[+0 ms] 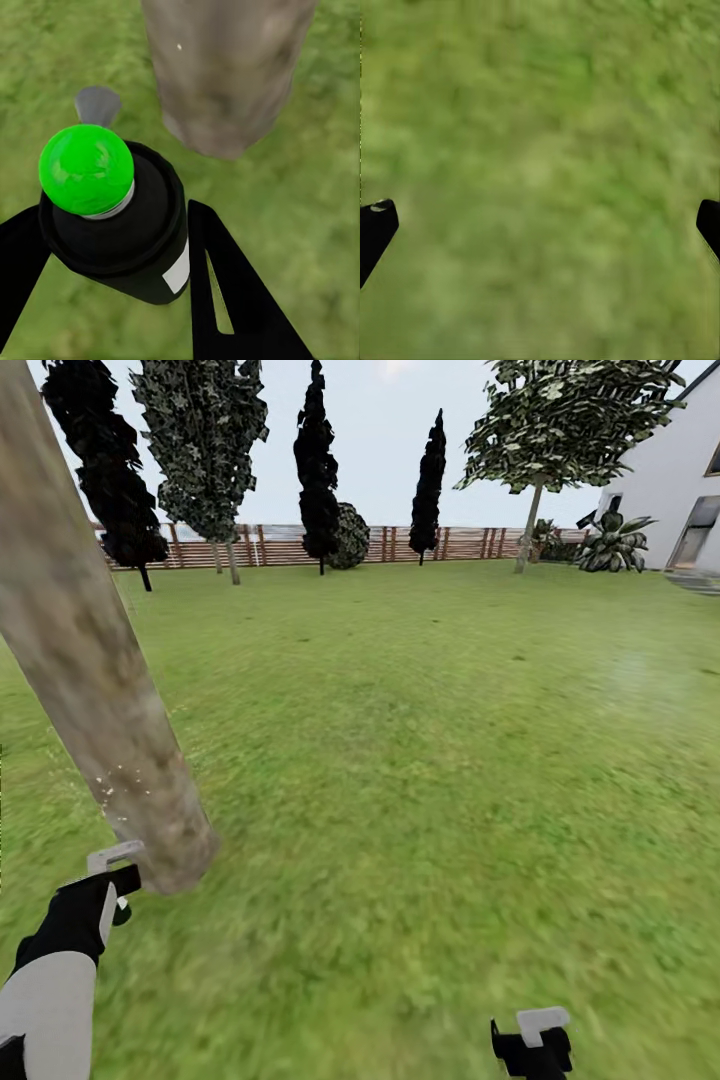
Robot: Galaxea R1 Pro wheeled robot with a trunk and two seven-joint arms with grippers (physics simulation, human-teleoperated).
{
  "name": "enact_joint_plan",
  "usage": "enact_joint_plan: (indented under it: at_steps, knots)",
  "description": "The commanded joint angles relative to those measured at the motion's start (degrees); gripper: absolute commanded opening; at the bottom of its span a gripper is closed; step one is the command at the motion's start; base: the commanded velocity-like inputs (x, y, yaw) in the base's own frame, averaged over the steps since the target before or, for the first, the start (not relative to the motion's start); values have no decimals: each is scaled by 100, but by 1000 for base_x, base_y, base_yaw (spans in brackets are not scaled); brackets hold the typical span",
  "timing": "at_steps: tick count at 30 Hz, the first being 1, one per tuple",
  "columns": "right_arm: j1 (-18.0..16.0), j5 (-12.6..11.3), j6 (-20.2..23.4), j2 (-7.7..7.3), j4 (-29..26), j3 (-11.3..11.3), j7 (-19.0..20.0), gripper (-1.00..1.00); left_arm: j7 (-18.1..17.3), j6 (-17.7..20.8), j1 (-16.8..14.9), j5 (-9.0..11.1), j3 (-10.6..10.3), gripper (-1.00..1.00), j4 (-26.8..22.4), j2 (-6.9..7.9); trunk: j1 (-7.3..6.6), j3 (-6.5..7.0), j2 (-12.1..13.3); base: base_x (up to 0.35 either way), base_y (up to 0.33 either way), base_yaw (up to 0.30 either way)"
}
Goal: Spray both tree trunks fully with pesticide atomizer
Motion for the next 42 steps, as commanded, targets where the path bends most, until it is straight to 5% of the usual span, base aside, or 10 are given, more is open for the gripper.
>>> enact_joint_plan:
  at_steps: [1, 15, 20, 42]
  knots:
    - [-3, 61, -21, -2, 10, -32, -34, 100, 2, 18, 4, -6, 4, -100, 7, -12, 2, -11, -2, 336, 0, 168]
    - [-3, 54, -22, -28, 1, -41, -42, 100, -61, 166, 32, -45, -115, -100, 248, -83, 2, -50, -2, 67, -4, 87]
    - [-3, 54, -22, -20, 1, -41, -42, 100, -85, 764, 23, -41, -327, -100, 255, -42, 2, -50, -2, 121, -216, 0]
    - [-3, 60, -22, -2, 1, -33, -42, 100, -80, 733, 23, -14, -277, -100, 198, -85, 2, -50, -2, 112, -247, 220]
